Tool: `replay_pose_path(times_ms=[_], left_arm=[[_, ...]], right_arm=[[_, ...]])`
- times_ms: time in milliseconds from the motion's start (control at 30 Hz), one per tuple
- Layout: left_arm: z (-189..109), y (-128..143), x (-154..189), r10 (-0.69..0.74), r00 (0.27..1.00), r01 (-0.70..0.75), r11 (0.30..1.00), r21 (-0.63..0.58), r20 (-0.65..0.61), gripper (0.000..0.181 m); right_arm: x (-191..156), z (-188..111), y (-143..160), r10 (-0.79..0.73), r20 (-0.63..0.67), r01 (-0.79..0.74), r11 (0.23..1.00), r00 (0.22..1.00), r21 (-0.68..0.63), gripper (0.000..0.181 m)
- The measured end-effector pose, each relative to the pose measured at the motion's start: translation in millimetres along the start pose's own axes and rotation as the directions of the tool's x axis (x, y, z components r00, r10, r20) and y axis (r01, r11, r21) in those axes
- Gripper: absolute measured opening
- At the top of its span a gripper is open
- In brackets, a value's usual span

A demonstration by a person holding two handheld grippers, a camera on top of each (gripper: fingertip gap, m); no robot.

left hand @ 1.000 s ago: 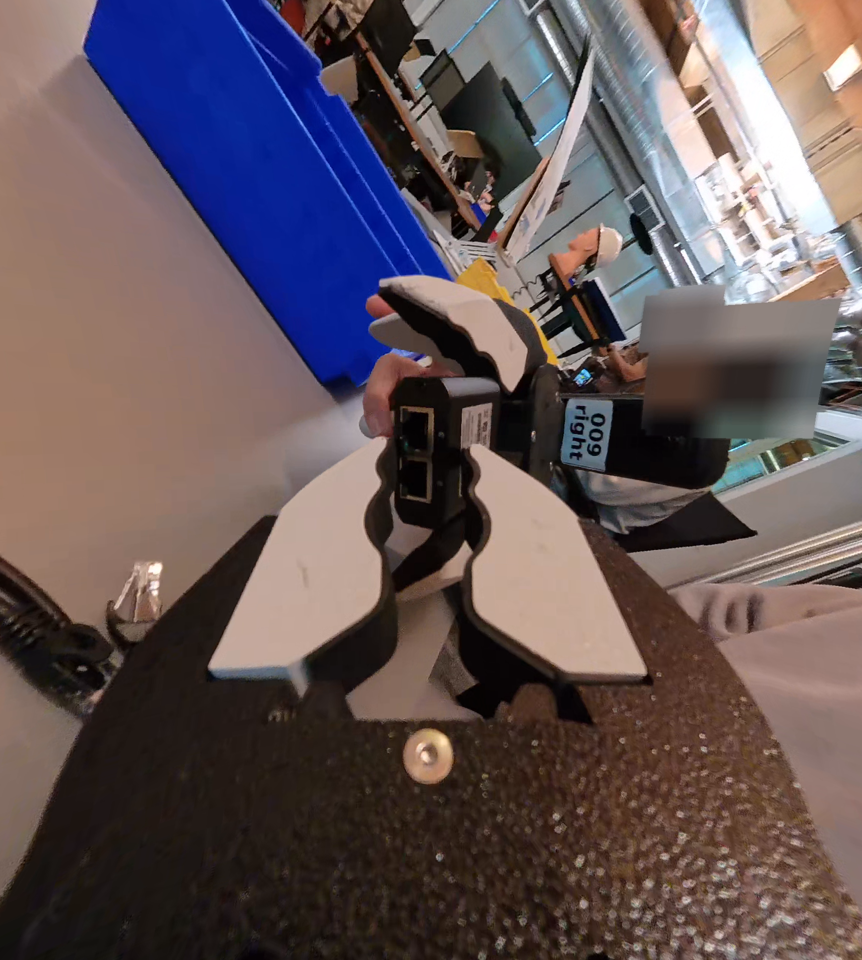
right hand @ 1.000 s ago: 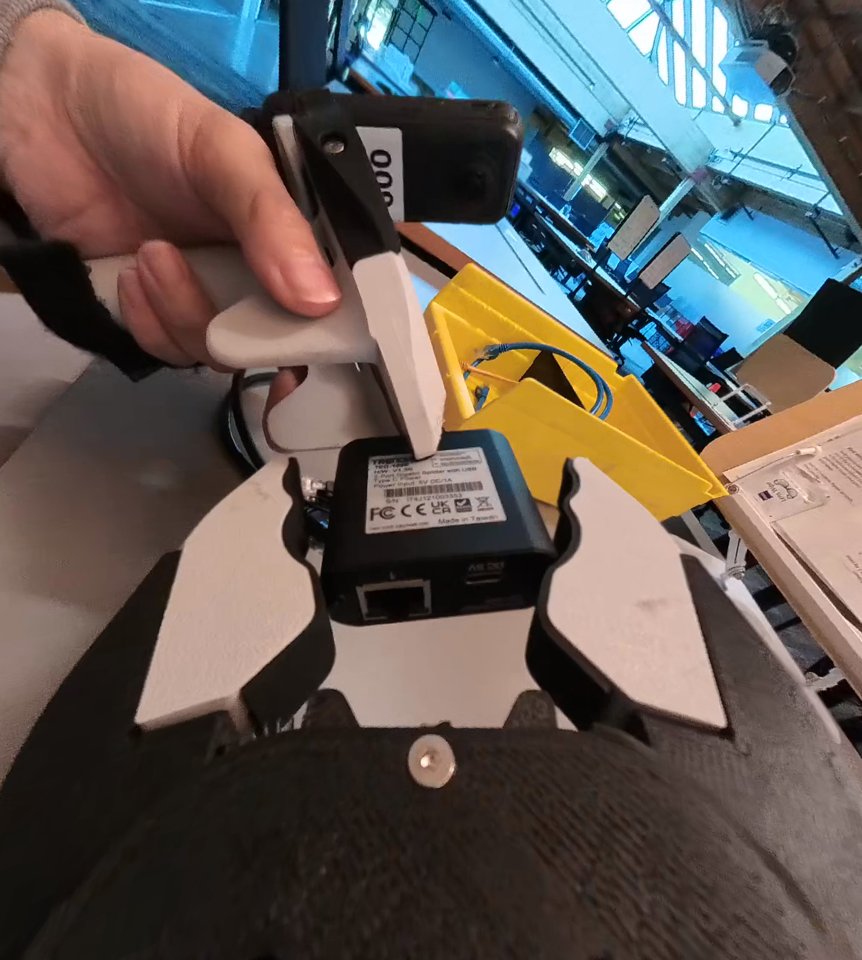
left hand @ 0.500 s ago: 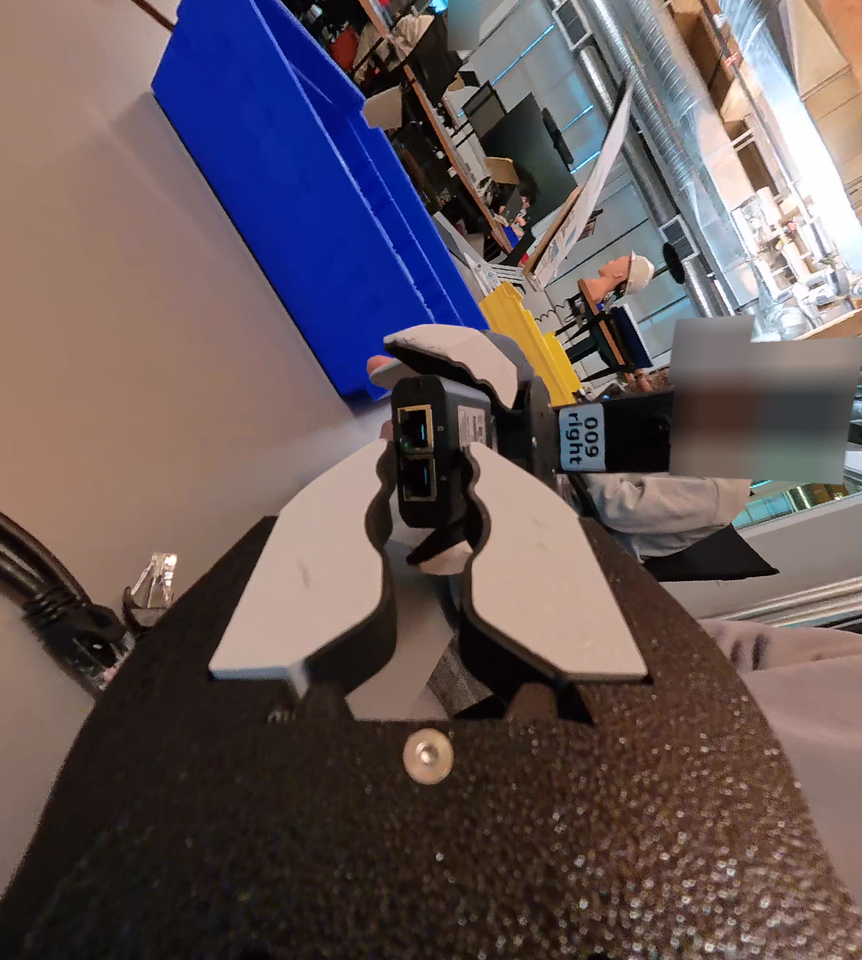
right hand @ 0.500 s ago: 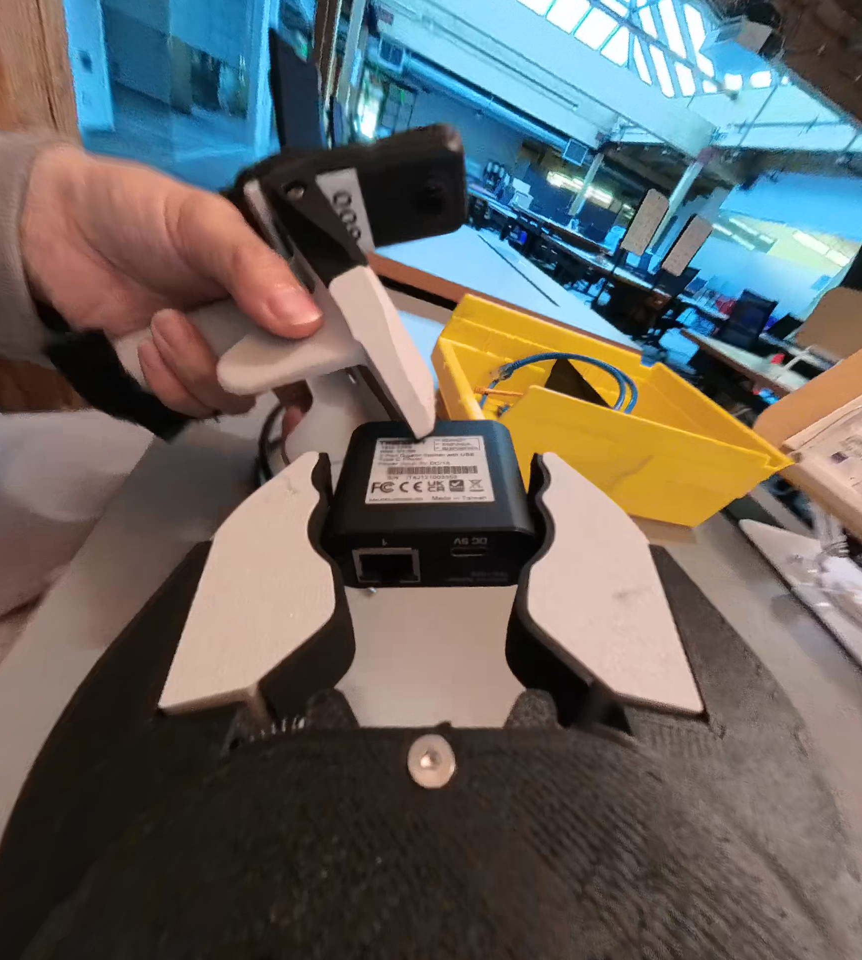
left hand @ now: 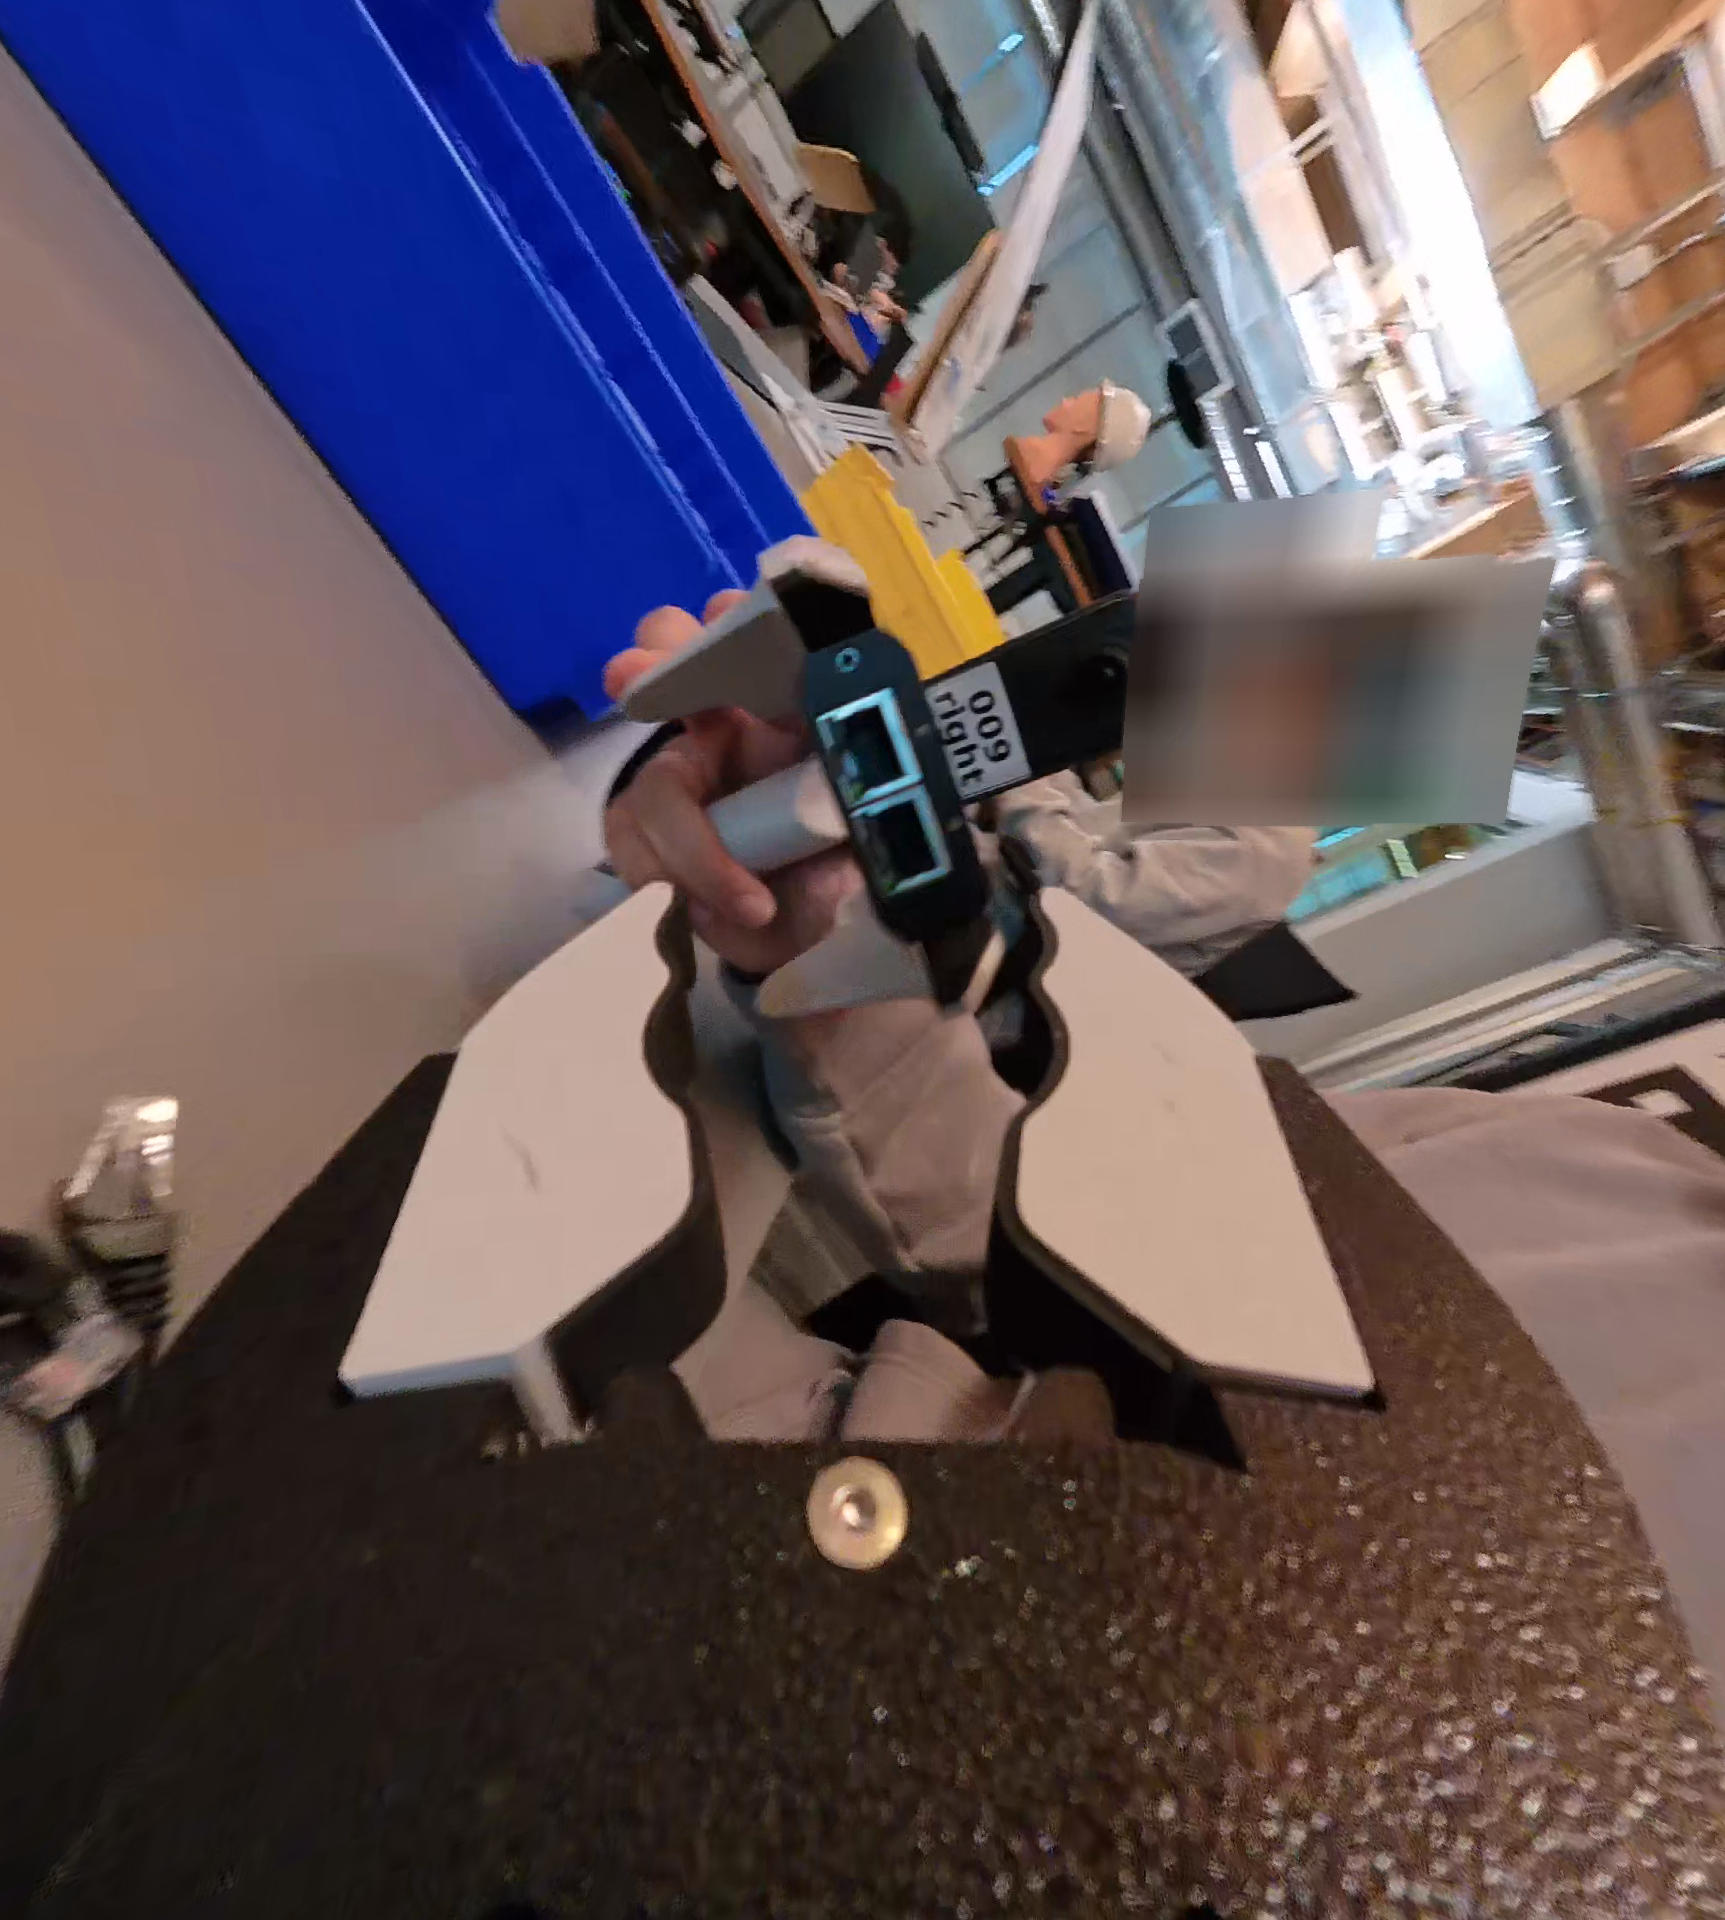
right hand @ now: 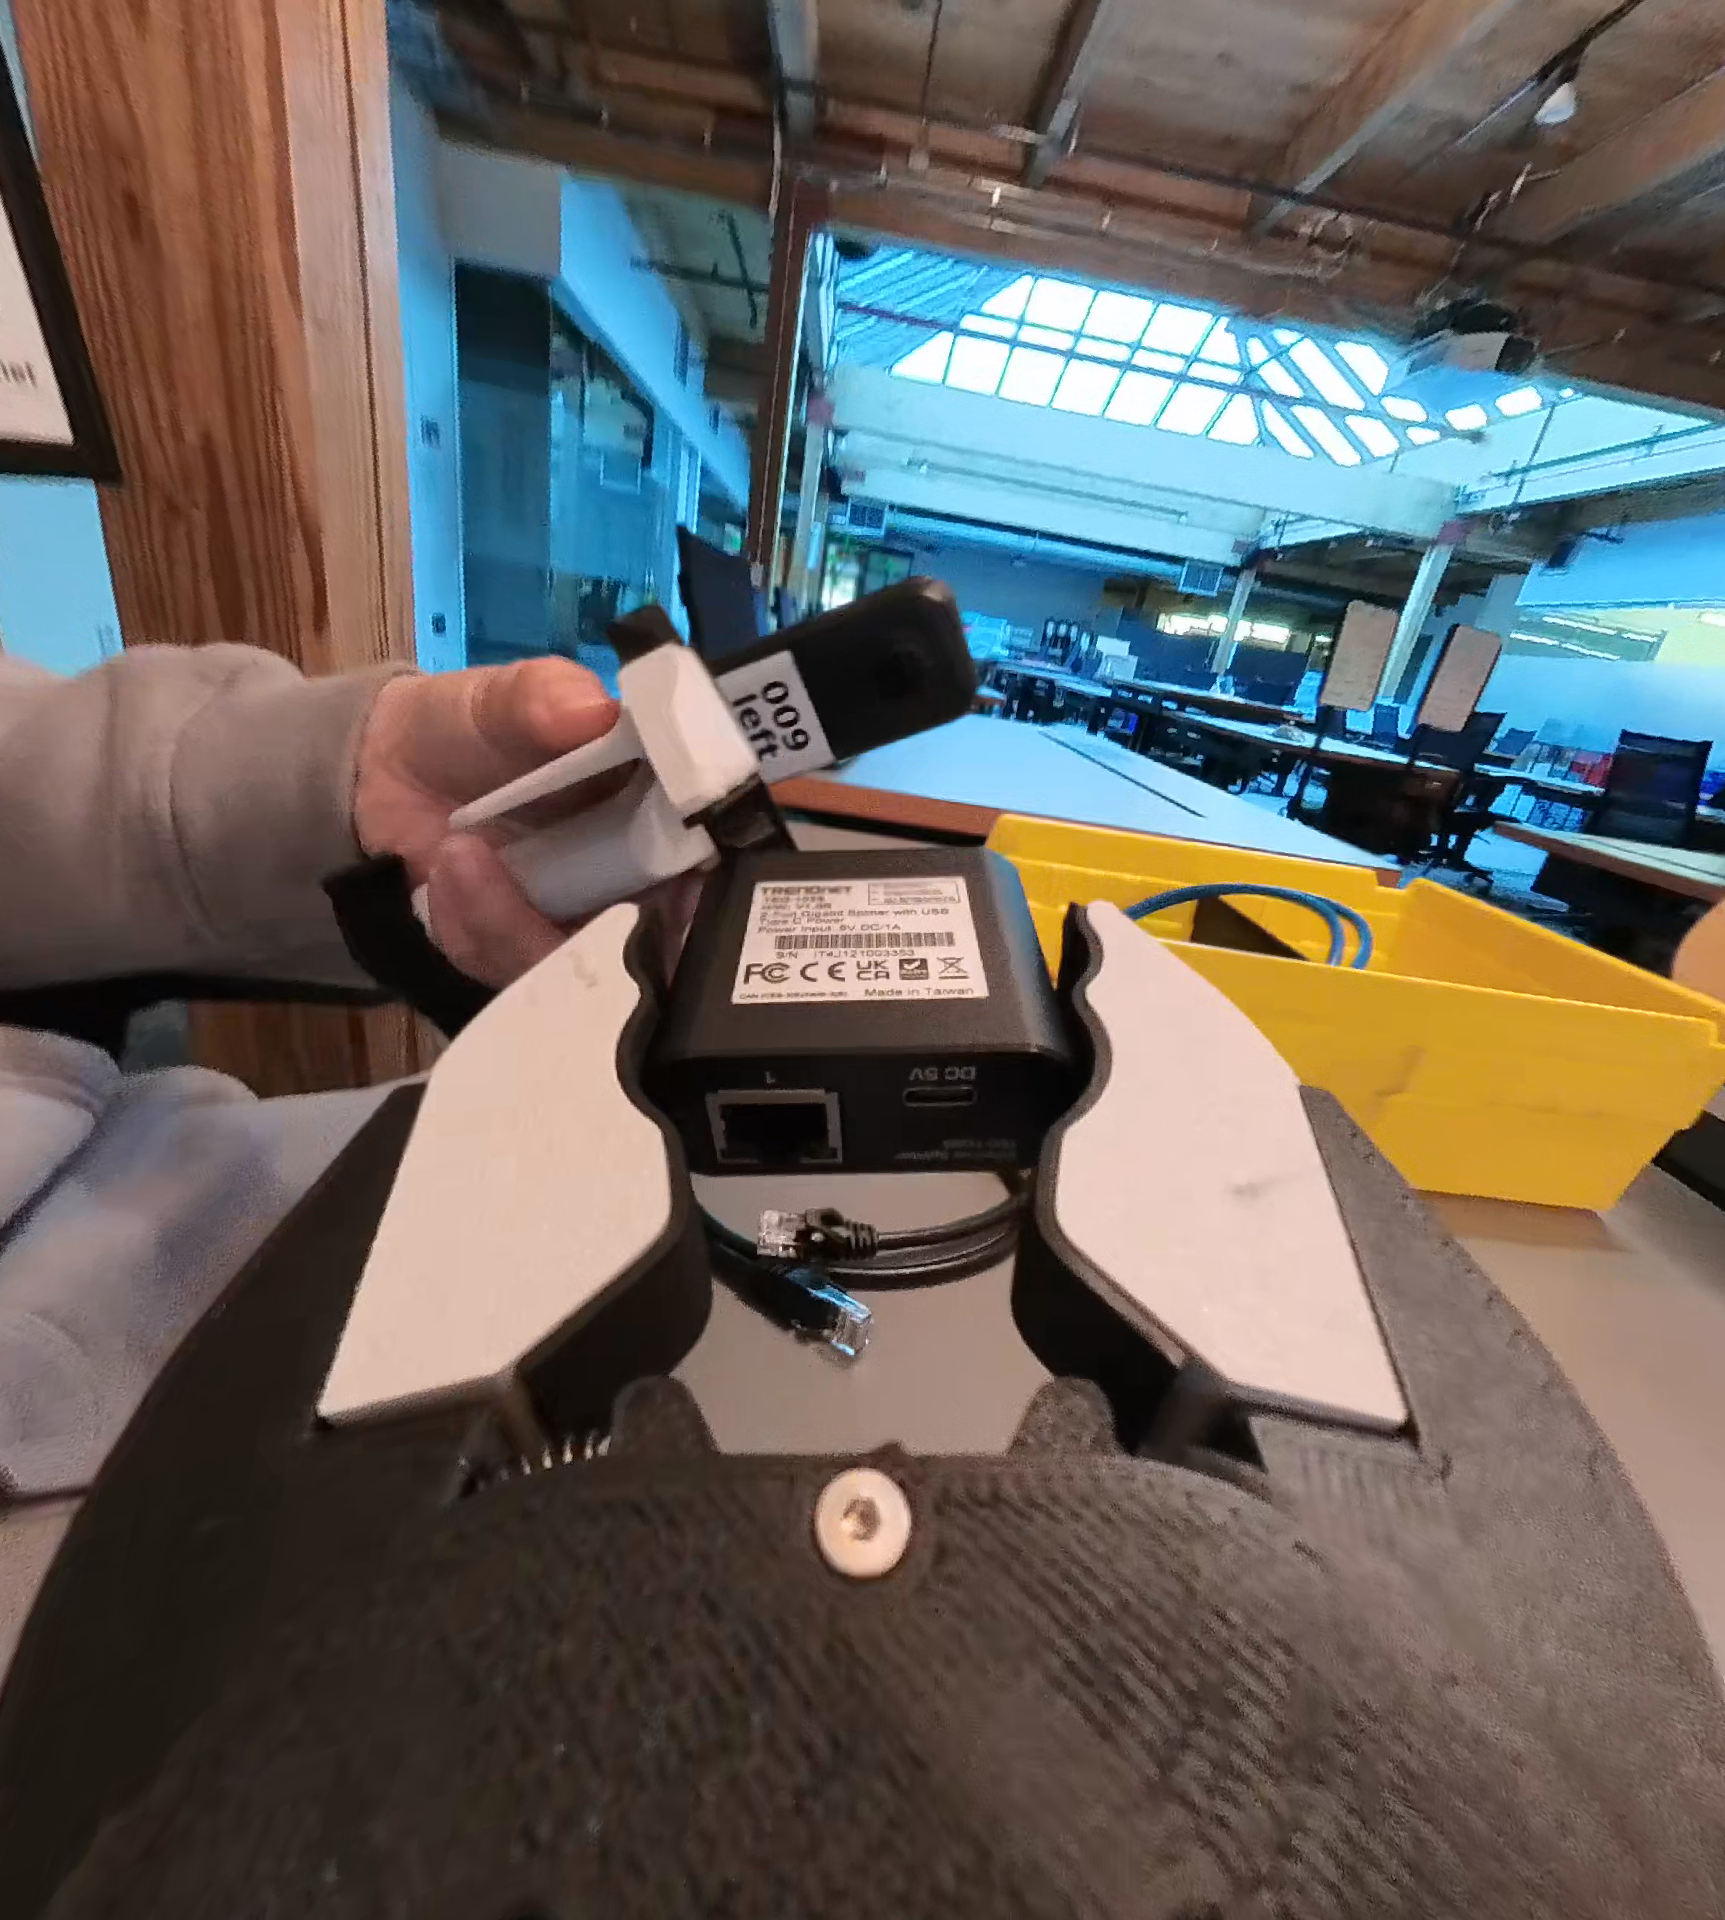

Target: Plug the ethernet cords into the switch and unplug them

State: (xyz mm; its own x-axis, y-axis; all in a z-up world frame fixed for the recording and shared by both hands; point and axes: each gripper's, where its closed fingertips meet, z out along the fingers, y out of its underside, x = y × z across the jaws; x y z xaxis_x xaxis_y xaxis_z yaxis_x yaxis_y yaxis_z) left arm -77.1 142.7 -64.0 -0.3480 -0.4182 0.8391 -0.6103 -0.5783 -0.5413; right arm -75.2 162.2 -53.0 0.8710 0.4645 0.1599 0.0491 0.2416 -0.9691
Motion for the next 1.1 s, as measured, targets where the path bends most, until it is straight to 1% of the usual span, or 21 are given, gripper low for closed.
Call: replay_pose_path(times_ms=[67,133,200,267,333,400,433,533,667,733,833,967,1100], left_arm=[[7,1,2,-0.031,0.998,0.031,0.999,-0.007,-0.053,0.052],[11,1,1,-0.048,0.996,0.048,0.999,-0.001,-0.073,0.029],[11,1,-1,-0.052,0.997,0.052,0.999,-0.006,-0.061,0.027],[12,1,-6,-0.035,0.999,0.035,0.999,-0.004,-0.006,0.026],[14,2,-10,-0.003,0.999,0.003,1.000,-0.007,0.037,0.025],[15,0,-8,0.003,0.999,-0.004,1.000,0.002,0.042,0.024],[15,-1,-7,-0.002,0.999,0.002,1.000,0.003,0.039,0.024],[15,-1,-10,-0.017,0.997,0.018,1.000,-0.020,0.073,0.023],[13,-1,-14,0.002,0.990,0.005,0.999,-0.049,0.139,0.023],[13,-3,-15,0.006,0.987,0.000,0.999,-0.042,0.160,0.023],[13,-5,-20,0.008,0.982,-0.003,1.000,-0.025,0.189,0.023],[12,-7,-22,-0.001,0.987,0.003,1.000,-0.008,0.160,0.023],[13,-11,-13,-0.080,0.996,0.078,0.996,0.049,0.042,0.023]], right_arm=[[-8,7,7,-0.019,0.028,0.020,0.999,0.999,-0.041,0.074],[-7,12,13,-0.037,0.006,0.037,0.996,0.999,-0.080,0.074],[-7,12,17,-0.046,0.008,0.047,0.994,0.999,-0.101,0.073],[-5,11,25,-0.070,-0.001,0.069,0.986,0.998,-0.151,0.074],[-4,12,22,-0.024,-0.008,0.023,0.992,1.000,-0.121,0.075],[-3,12,16,0.015,-0.015,-0.016,0.997,1.000,-0.073,0.076],[-2,12,16,0.017,-0.020,-0.018,0.997,1.000,-0.069,0.076],[-2,12,25,-0.009,-0.022,0.006,0.990,1.000,-0.141,0.076],[0,13,35,-0.086,-0.040,0.075,0.971,0.995,-0.227,0.076],[4,13,36,-0.133,-0.059,0.114,0.962,0.989,-0.246,0.076],[8,14,41,-0.144,-0.086,0.116,0.955,0.986,-0.274,0.076],[8,13,43,-0.080,-0.105,0.047,0.955,0.991,-0.293,0.075],[8,14,26,-0.046,-0.135,0.021,0.984,0.990,-0.179,0.075]])
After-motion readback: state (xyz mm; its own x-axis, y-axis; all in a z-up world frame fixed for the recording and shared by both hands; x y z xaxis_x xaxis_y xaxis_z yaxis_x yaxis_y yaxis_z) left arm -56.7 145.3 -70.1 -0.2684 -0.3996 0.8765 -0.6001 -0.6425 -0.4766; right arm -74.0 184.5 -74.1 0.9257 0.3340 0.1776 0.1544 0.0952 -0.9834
